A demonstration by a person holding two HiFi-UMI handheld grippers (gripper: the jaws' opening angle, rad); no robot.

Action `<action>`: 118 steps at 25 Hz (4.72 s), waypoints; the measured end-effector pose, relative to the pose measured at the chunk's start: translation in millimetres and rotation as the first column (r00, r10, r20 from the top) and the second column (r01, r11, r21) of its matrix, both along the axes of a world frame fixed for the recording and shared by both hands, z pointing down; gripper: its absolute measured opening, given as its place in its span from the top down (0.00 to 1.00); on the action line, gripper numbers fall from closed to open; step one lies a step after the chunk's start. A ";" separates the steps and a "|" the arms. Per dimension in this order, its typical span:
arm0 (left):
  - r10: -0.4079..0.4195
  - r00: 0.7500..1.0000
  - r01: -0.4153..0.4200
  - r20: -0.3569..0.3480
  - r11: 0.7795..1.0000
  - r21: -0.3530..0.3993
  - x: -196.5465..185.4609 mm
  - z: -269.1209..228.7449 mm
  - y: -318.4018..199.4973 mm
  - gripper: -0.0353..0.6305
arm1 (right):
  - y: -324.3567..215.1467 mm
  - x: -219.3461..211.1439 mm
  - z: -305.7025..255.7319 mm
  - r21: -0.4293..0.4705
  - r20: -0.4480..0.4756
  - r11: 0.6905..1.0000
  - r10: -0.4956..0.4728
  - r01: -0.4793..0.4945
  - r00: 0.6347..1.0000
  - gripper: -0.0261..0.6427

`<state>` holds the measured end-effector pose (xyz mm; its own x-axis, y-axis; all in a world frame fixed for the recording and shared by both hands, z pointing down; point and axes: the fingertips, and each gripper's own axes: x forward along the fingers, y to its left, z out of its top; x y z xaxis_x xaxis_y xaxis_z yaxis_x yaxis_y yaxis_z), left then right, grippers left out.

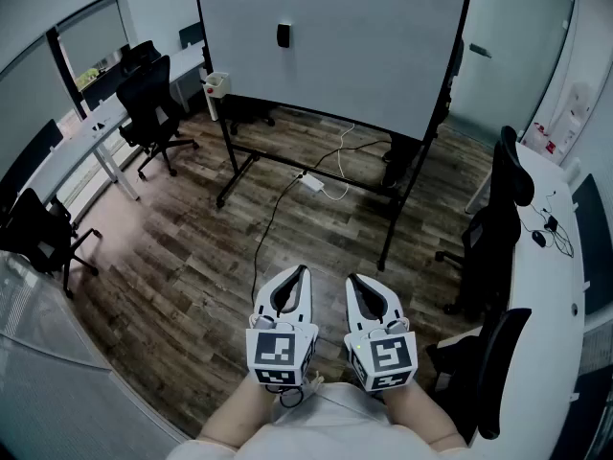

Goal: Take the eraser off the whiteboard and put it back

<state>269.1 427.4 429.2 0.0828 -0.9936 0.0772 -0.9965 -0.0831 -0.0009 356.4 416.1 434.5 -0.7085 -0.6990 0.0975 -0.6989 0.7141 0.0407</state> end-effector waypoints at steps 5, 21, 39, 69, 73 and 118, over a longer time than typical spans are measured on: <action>0.002 1.000 -0.002 -0.005 1.000 -0.004 -1.8 3.7 2.7 0.92 | -1.5 -3.3 3.2 -0.009 -0.009 1.000 -0.007 0.007 1.000 0.92; 0.021 0.999 -0.022 -0.031 0.999 -0.033 6.1 23.4 9.6 0.92 | -6.8 16.0 29.4 -0.084 0.041 0.996 0.038 -0.034 0.998 0.92; 0.034 0.998 -0.038 -0.049 0.997 -0.072 -128.7 52.6 -95.4 0.92 | -110.6 -101.3 62.6 -0.161 -0.002 0.984 0.072 -0.072 0.997 0.92; 0.100 0.995 -0.102 -0.027 0.990 -0.093 -389.7 39.1 -432.1 0.92 | -436.7 -357.1 50.7 -0.147 -0.051 0.981 0.124 -0.130 0.991 0.92; 0.097 0.995 -0.098 -0.018 0.991 -0.094 -397.0 32.3 -505.6 0.92 | -507.0 -367.0 45.2 -0.142 -0.036 0.981 0.132 -0.136 0.991 0.92; 0.179 0.982 -0.186 0.058 0.968 0.171 -403.1 -113.6 -861.2 0.52 | -796.0 -372.5 -6.1 -0.123 -0.019 0.928 0.351 -0.351 0.936 0.92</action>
<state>-134.0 -433.8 315.7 0.2643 -0.9603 -0.0888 -0.9633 -0.2584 -0.0732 -16.1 -379.9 428.5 -0.4206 -0.8859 0.1956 -0.9057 0.4225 -0.0341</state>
